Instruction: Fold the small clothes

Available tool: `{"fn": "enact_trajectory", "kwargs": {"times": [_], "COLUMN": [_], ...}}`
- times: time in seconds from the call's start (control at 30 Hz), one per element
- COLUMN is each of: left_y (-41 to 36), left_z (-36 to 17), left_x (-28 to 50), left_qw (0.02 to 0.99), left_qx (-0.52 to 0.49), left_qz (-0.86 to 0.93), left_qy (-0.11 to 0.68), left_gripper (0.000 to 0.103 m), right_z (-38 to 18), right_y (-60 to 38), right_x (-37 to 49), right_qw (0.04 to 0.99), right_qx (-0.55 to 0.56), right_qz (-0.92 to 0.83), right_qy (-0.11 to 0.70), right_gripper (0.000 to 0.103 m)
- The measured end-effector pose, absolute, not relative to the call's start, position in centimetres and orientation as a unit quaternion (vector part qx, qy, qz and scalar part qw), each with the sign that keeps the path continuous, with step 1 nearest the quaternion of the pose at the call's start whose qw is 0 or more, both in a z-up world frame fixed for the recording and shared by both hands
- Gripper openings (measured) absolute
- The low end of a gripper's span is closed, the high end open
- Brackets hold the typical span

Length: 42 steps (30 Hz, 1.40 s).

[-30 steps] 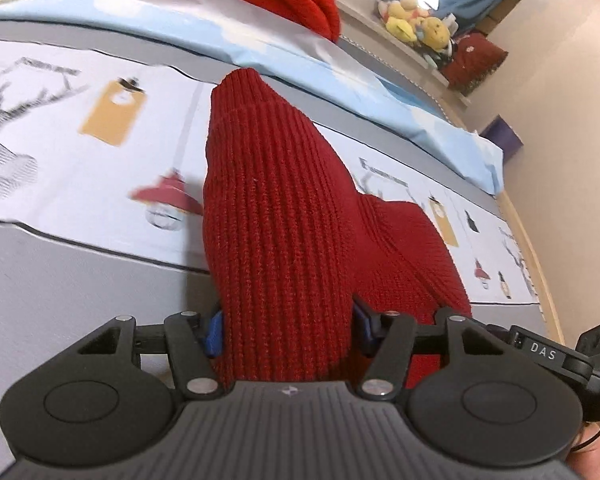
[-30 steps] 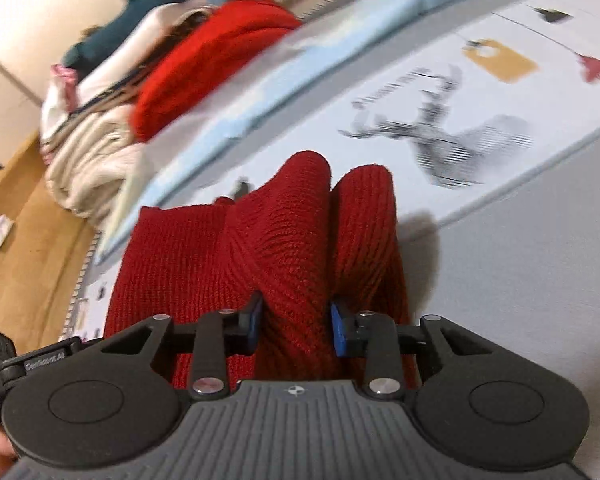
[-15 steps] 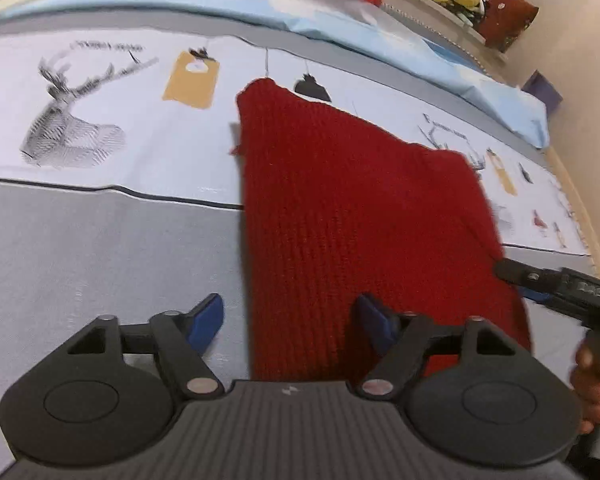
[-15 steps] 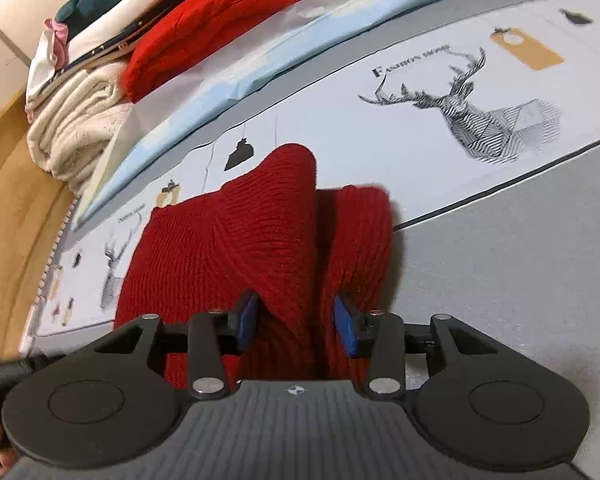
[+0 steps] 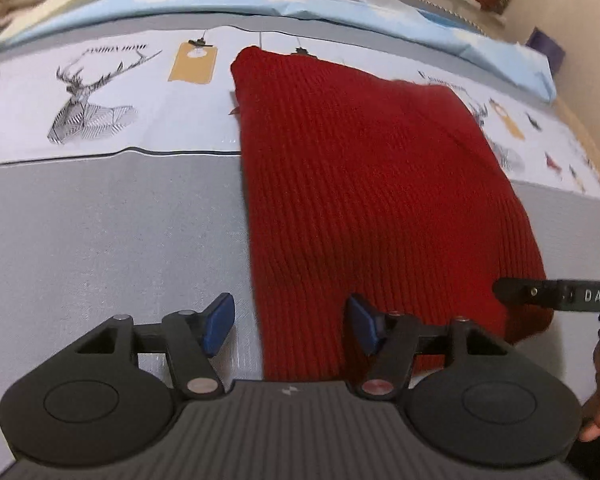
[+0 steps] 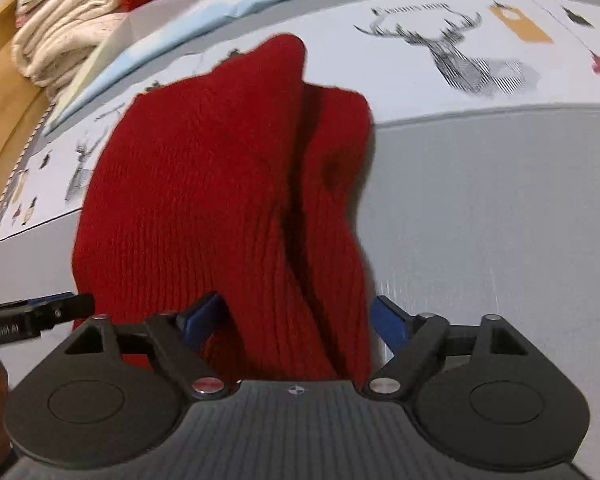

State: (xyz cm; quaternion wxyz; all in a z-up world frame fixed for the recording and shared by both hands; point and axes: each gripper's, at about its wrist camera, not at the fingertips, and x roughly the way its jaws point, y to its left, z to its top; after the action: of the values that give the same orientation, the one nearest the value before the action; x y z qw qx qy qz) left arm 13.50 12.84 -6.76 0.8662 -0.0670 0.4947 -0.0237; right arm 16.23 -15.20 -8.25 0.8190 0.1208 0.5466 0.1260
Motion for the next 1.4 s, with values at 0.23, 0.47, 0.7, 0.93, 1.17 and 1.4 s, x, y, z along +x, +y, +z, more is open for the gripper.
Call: {"fn": "enact_trajectory", "kwargs": {"times": [0.23,0.47,0.7,0.93,1.17,1.4], "left_y": [12.2,10.8,7.7,6.5,6.7,5.8], "left_z": [-3.2,2.9,3.7,1.5,0.0,-0.9], "left_x": [10.2,2.8,-3.1,-4.3,-2.8,-1.6], "left_qw": [0.881,0.938,0.944,0.937,0.938,0.934], "left_qx": [-0.046,-0.022,-0.015,-0.021,-0.014,-0.012], "left_qz": [0.032,0.017,0.046,0.055,0.043,0.032], "left_qy": [0.470,0.346,0.325,0.345,0.345,0.355], "left_gripper": [0.085,0.085,0.086,0.086,0.086,0.086], "right_z": [-5.2,1.9,3.1,2.4,1.5,0.9], "right_y": [-15.6,-16.1,-15.9,-15.4,-14.9,-14.3], "right_x": [13.0,6.2,-0.2,-0.6,0.4,0.8], "right_qw": [0.844,0.916,0.942,0.943,0.934,0.931], "right_qx": [0.094,0.074,0.035,0.015,0.022,0.021], "right_qz": [0.102,0.113,0.103,0.082,0.065,0.073], "right_qy": [0.517,0.378,0.317,0.323,0.350,0.357], "right_gripper": [0.087,0.087,0.096,0.099,0.099,0.099]}}
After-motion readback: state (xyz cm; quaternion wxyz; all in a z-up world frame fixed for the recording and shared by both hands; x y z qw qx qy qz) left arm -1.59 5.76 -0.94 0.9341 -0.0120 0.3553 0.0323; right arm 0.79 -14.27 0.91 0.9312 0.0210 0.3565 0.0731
